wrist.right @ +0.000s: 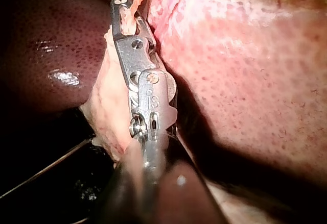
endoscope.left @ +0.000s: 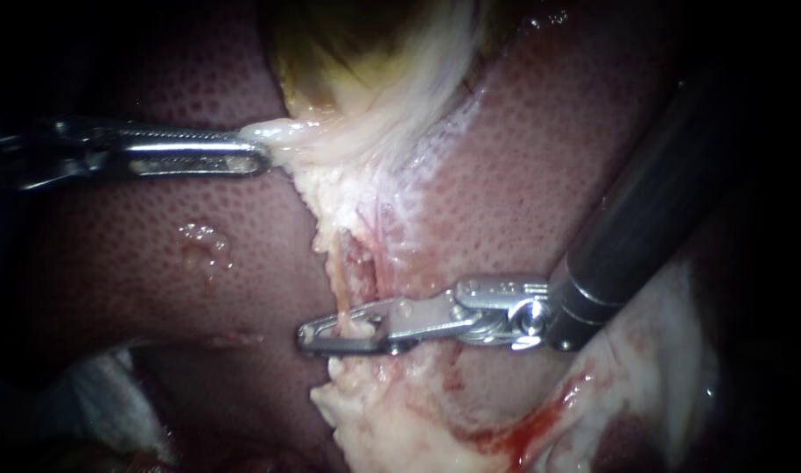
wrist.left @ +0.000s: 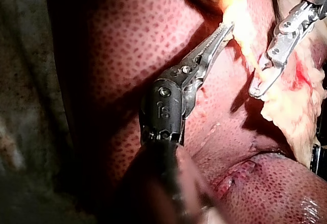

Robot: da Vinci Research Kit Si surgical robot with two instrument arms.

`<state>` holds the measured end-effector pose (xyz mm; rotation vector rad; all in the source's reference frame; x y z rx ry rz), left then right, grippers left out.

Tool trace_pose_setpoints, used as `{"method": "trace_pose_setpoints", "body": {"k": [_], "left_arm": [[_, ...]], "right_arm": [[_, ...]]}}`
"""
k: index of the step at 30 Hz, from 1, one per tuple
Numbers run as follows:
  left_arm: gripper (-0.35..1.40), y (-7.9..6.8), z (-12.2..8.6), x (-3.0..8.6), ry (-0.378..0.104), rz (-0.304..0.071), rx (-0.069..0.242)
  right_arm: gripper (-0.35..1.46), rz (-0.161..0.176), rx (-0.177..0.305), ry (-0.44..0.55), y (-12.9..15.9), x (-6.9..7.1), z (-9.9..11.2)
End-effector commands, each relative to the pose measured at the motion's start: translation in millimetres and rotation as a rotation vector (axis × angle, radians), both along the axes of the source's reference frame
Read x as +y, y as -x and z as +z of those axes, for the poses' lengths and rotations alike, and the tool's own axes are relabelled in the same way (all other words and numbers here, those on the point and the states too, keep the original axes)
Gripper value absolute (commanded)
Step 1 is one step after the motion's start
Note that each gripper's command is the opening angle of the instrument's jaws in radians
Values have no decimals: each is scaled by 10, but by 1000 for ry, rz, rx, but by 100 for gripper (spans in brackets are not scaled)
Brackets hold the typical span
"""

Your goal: Clipping first clip left tube

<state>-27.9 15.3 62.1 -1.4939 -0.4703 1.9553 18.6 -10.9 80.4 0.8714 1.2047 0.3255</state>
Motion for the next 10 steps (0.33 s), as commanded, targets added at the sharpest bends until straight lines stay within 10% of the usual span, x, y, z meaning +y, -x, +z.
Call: {"method": "trace_pose_setpoints", "body": {"k": [1, 10], "left_arm": [[-35, 0, 0, 0, 0, 0, -1], [-35, 0, 0, 1, 0, 0, -1]], "right_arm": [[-35, -1, 0, 0, 0, 0, 0], [-35, -5, -6, -3, 0, -1, 3]]}}
